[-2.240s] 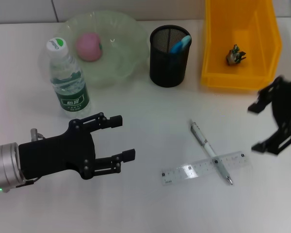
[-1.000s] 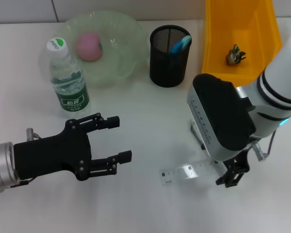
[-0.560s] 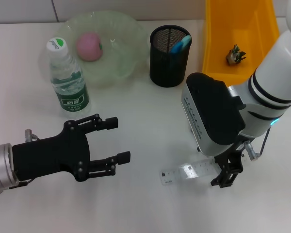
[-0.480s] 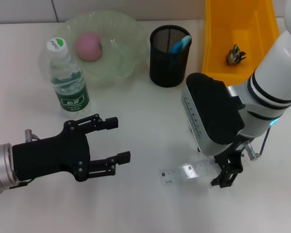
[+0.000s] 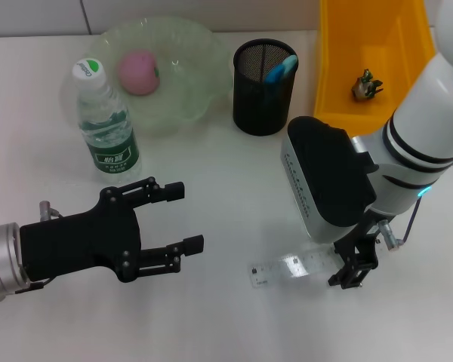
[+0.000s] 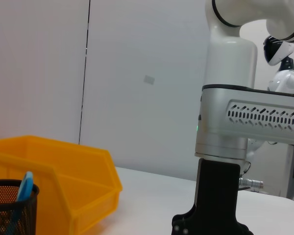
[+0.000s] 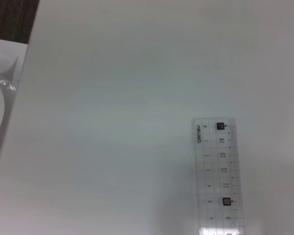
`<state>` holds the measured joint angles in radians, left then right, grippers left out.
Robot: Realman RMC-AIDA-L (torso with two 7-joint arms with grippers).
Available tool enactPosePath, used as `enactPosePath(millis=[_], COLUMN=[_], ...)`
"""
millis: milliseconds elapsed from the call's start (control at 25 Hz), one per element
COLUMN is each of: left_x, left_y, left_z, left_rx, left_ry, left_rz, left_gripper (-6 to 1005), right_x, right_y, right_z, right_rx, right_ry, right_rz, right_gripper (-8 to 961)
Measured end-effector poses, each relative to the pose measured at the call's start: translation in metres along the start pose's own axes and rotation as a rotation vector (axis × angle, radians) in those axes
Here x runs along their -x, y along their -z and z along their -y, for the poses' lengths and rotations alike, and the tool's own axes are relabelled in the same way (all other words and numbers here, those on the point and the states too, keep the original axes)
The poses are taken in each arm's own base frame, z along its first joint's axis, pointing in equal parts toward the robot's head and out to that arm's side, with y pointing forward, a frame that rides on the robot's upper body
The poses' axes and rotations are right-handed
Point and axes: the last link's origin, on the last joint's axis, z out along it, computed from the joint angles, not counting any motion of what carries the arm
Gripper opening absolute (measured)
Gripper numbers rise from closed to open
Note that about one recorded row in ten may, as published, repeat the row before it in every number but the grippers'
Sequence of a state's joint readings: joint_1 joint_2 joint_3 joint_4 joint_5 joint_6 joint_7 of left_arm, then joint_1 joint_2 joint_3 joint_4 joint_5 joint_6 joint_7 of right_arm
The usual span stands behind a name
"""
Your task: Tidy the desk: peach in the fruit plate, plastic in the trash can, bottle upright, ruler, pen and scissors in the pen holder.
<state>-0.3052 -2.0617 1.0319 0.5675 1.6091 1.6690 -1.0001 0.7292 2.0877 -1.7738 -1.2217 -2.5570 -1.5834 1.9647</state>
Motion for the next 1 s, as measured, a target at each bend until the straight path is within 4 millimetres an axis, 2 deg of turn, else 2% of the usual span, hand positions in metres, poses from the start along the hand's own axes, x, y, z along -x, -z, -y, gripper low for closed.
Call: enactPosePath(millis=[200,400,720,880,960,1000], left_x=[0.000,0.001,0.001,0.001,0.000,0.000], left_y=[0.000,0.000,0.000,0.000,0.001,0.001], left_z=[0.000,0.000,0.000,0.001,0.001,0.001], left_rx=[0.001,-0.001,-0.003,-0.005,-0.007,-0.007], left_ry=[0.000,0.000,0.000,0.000,0.000,-0.001], left_rz=[0.002,0.004,0.004,0.003,0.003,0.003], left_gripper=[802,802,802,802,802,802], right_x=[-0.001,-0.001,0.002,0.005,0.008,0.010], right_y=[-0.003,-0.004,-0.001,0.003,0.010,0.021], right_z=[0.000,0.002,0.004,0.004,0.004,0.007], right_rx=[0.006,0.010,0.008,0.000,-0.016,-0.045], right_ry=[-0.004,-0.006,-0.012,-0.010,-0.012,-0.027], right_rz=[-0.008,-0.014,-0.016,-0.006,0.009,0.036], right_gripper=[838,652,405,387,383,383])
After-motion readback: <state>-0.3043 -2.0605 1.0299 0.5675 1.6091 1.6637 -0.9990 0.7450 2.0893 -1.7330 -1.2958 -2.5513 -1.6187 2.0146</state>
